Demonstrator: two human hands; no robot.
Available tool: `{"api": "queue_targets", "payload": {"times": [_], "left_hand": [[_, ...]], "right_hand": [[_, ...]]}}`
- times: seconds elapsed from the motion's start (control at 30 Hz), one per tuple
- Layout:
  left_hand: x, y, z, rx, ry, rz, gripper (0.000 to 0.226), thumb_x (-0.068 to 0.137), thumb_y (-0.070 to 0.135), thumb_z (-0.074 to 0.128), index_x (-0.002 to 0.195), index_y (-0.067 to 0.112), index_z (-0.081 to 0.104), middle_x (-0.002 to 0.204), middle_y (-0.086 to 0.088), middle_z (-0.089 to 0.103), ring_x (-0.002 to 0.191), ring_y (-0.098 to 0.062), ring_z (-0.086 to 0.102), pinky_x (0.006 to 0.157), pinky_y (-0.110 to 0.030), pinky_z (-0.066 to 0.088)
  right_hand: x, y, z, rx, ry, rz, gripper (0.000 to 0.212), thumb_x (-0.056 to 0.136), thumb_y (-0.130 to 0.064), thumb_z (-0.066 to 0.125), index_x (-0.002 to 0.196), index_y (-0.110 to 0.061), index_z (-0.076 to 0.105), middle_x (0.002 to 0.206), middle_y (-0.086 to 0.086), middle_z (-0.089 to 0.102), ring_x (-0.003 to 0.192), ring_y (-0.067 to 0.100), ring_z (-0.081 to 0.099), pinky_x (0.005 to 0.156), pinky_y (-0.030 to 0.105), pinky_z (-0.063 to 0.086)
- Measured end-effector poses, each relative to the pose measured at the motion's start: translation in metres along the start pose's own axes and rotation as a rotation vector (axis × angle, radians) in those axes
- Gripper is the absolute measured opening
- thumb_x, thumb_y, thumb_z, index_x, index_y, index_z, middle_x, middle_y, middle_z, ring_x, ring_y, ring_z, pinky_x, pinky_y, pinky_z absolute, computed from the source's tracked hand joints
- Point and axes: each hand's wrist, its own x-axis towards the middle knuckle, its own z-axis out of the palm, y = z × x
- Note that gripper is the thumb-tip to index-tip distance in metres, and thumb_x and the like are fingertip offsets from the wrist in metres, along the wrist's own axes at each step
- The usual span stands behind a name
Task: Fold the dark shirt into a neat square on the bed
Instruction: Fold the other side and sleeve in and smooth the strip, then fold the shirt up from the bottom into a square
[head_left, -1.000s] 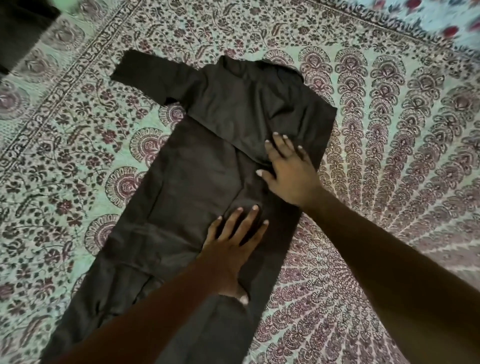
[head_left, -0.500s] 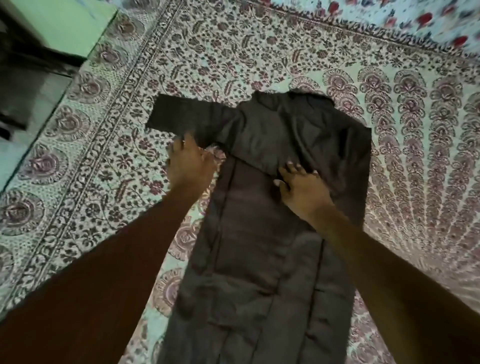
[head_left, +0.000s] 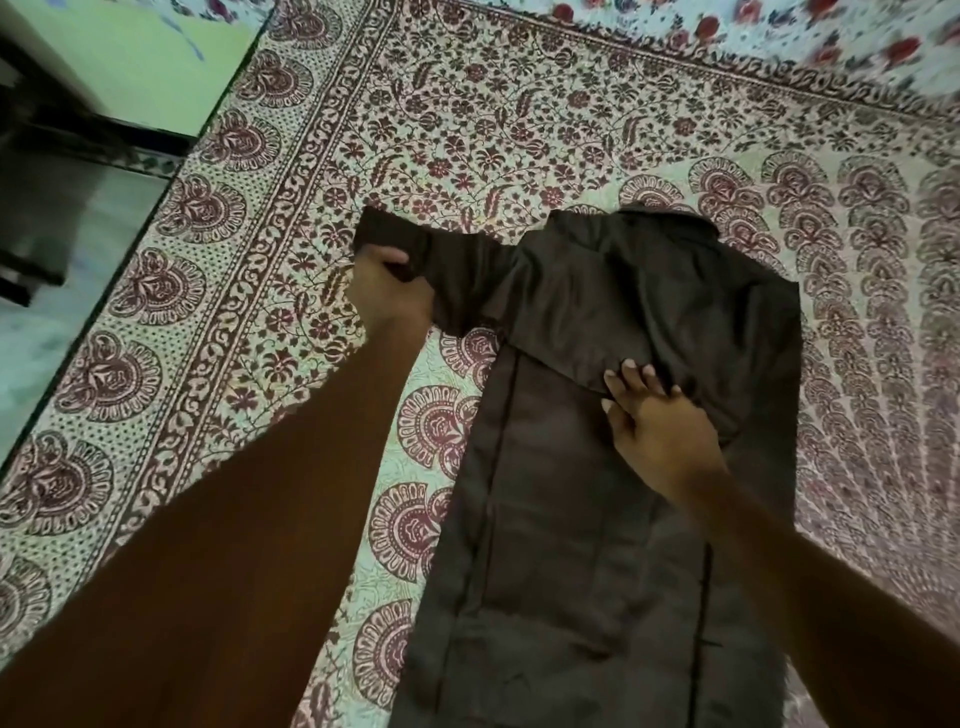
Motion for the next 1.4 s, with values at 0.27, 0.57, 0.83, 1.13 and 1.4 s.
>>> {"api": "queue_targets", "payload": {"times": [0.27,0.57,0.83,1.13,1.4], "left_hand": [[-0.142,0.027,0.01,-0.435,-0.557,-0.056,0.082,0.076,-0.011,0.083,0.147,0.008,0.046,0.11,-0.008,0.077,0.102,-0.018,0.075,0.082,-0.029,0.06],[-0.302,-0.02,-0.021,-0.181,-1.167,0.219,0.025,0.086,0.007,0.078,0.111,0.004,0.078,0.114,-0.004,0.078,0.107,-0.009,0.071,0.095,-0.032,0.057],[-0.396,-0.072,-0.082,0.166,-1.058,0.357,0.034,0.086,-0.007,0.07,0.081,0.026,0.071,0.108,-0.01,0.058,0.107,-0.026,0.06,0.084,-0.025,0.05],[-0.444,-0.139,-0.124,0.096,-0.975,-0.057,0.056,0.08,-0.037,0.051,0.09,0.008,0.082,0.077,0.01,0.078,0.081,-0.003,0.073,0.081,-0.039,0.061],[-0.465,-0.151,-0.146,0.136,-0.815,-0.272,0.031,0.091,0.005,0.069,0.075,0.027,0.084,0.092,-0.008,0.078,0.094,-0.024,0.072,0.088,-0.037,0.059]], "right_hand": [[-0.018,0.009,-0.049,0.7,0.108,0.185,0.043,0.109,-0.043,0.044,0.128,-0.013,0.067,0.133,0.012,0.066,0.127,0.025,0.059,0.09,0.027,0.041],[-0.13,0.079,-0.026,2.053,-0.328,0.232,0.051,0.102,-0.041,0.06,0.125,0.003,0.07,0.119,0.024,0.073,0.101,0.036,0.075,0.084,0.043,0.062],[-0.277,0.092,0.023,1.673,0.164,0.546,0.026,0.092,0.007,0.065,0.074,-0.012,0.068,0.074,0.004,0.075,0.063,0.015,0.072,0.052,0.023,0.054],[-0.323,0.084,0.088,1.542,0.016,0.698,0.019,0.097,-0.007,0.069,0.097,-0.023,0.058,0.087,0.012,0.07,0.05,0.017,0.059,0.043,0.027,0.051],[-0.356,0.066,0.123,1.394,-0.096,0.603,0.045,0.09,0.008,0.069,0.096,-0.03,0.044,0.097,0.021,0.073,0.064,0.033,0.072,0.041,0.023,0.04]]}}
